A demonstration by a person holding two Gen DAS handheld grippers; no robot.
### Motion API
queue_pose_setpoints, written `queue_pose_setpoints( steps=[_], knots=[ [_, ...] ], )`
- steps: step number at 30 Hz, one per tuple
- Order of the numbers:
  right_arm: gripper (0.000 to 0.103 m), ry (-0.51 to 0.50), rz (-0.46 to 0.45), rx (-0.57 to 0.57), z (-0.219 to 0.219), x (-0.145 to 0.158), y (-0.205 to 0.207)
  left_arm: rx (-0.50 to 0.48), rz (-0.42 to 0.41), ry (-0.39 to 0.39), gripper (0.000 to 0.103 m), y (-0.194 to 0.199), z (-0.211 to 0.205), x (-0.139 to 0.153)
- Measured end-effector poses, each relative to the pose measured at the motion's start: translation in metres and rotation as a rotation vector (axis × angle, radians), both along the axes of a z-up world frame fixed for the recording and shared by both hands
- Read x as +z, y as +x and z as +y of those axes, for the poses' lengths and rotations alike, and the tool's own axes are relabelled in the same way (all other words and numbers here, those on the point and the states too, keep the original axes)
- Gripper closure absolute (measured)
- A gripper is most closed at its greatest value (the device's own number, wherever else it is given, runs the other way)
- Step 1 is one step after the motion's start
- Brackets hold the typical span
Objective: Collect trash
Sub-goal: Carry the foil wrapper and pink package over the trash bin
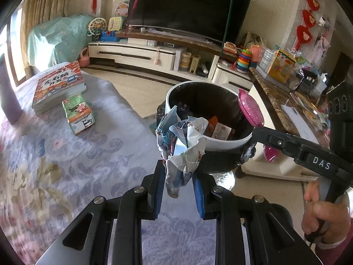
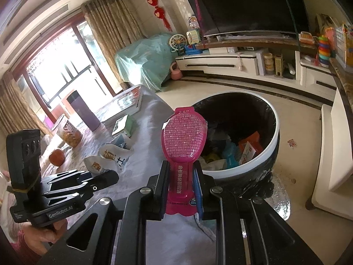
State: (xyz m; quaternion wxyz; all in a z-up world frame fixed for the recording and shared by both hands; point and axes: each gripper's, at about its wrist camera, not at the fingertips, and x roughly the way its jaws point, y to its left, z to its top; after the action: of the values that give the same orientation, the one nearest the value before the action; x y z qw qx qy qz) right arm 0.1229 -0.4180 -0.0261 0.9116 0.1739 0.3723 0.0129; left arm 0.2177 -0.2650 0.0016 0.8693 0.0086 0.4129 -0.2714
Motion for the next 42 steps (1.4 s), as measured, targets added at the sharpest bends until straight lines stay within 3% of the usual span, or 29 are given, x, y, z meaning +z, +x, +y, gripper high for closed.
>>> queue_pose_setpoints(
  steps=[42],
  knots=[
    [0.083,0.011,0.032,-0.073,-0.055,-0.014,0.036,-0.073,-0.021,0.058,0.080,0.065,-0.070,0.001]
  ],
)
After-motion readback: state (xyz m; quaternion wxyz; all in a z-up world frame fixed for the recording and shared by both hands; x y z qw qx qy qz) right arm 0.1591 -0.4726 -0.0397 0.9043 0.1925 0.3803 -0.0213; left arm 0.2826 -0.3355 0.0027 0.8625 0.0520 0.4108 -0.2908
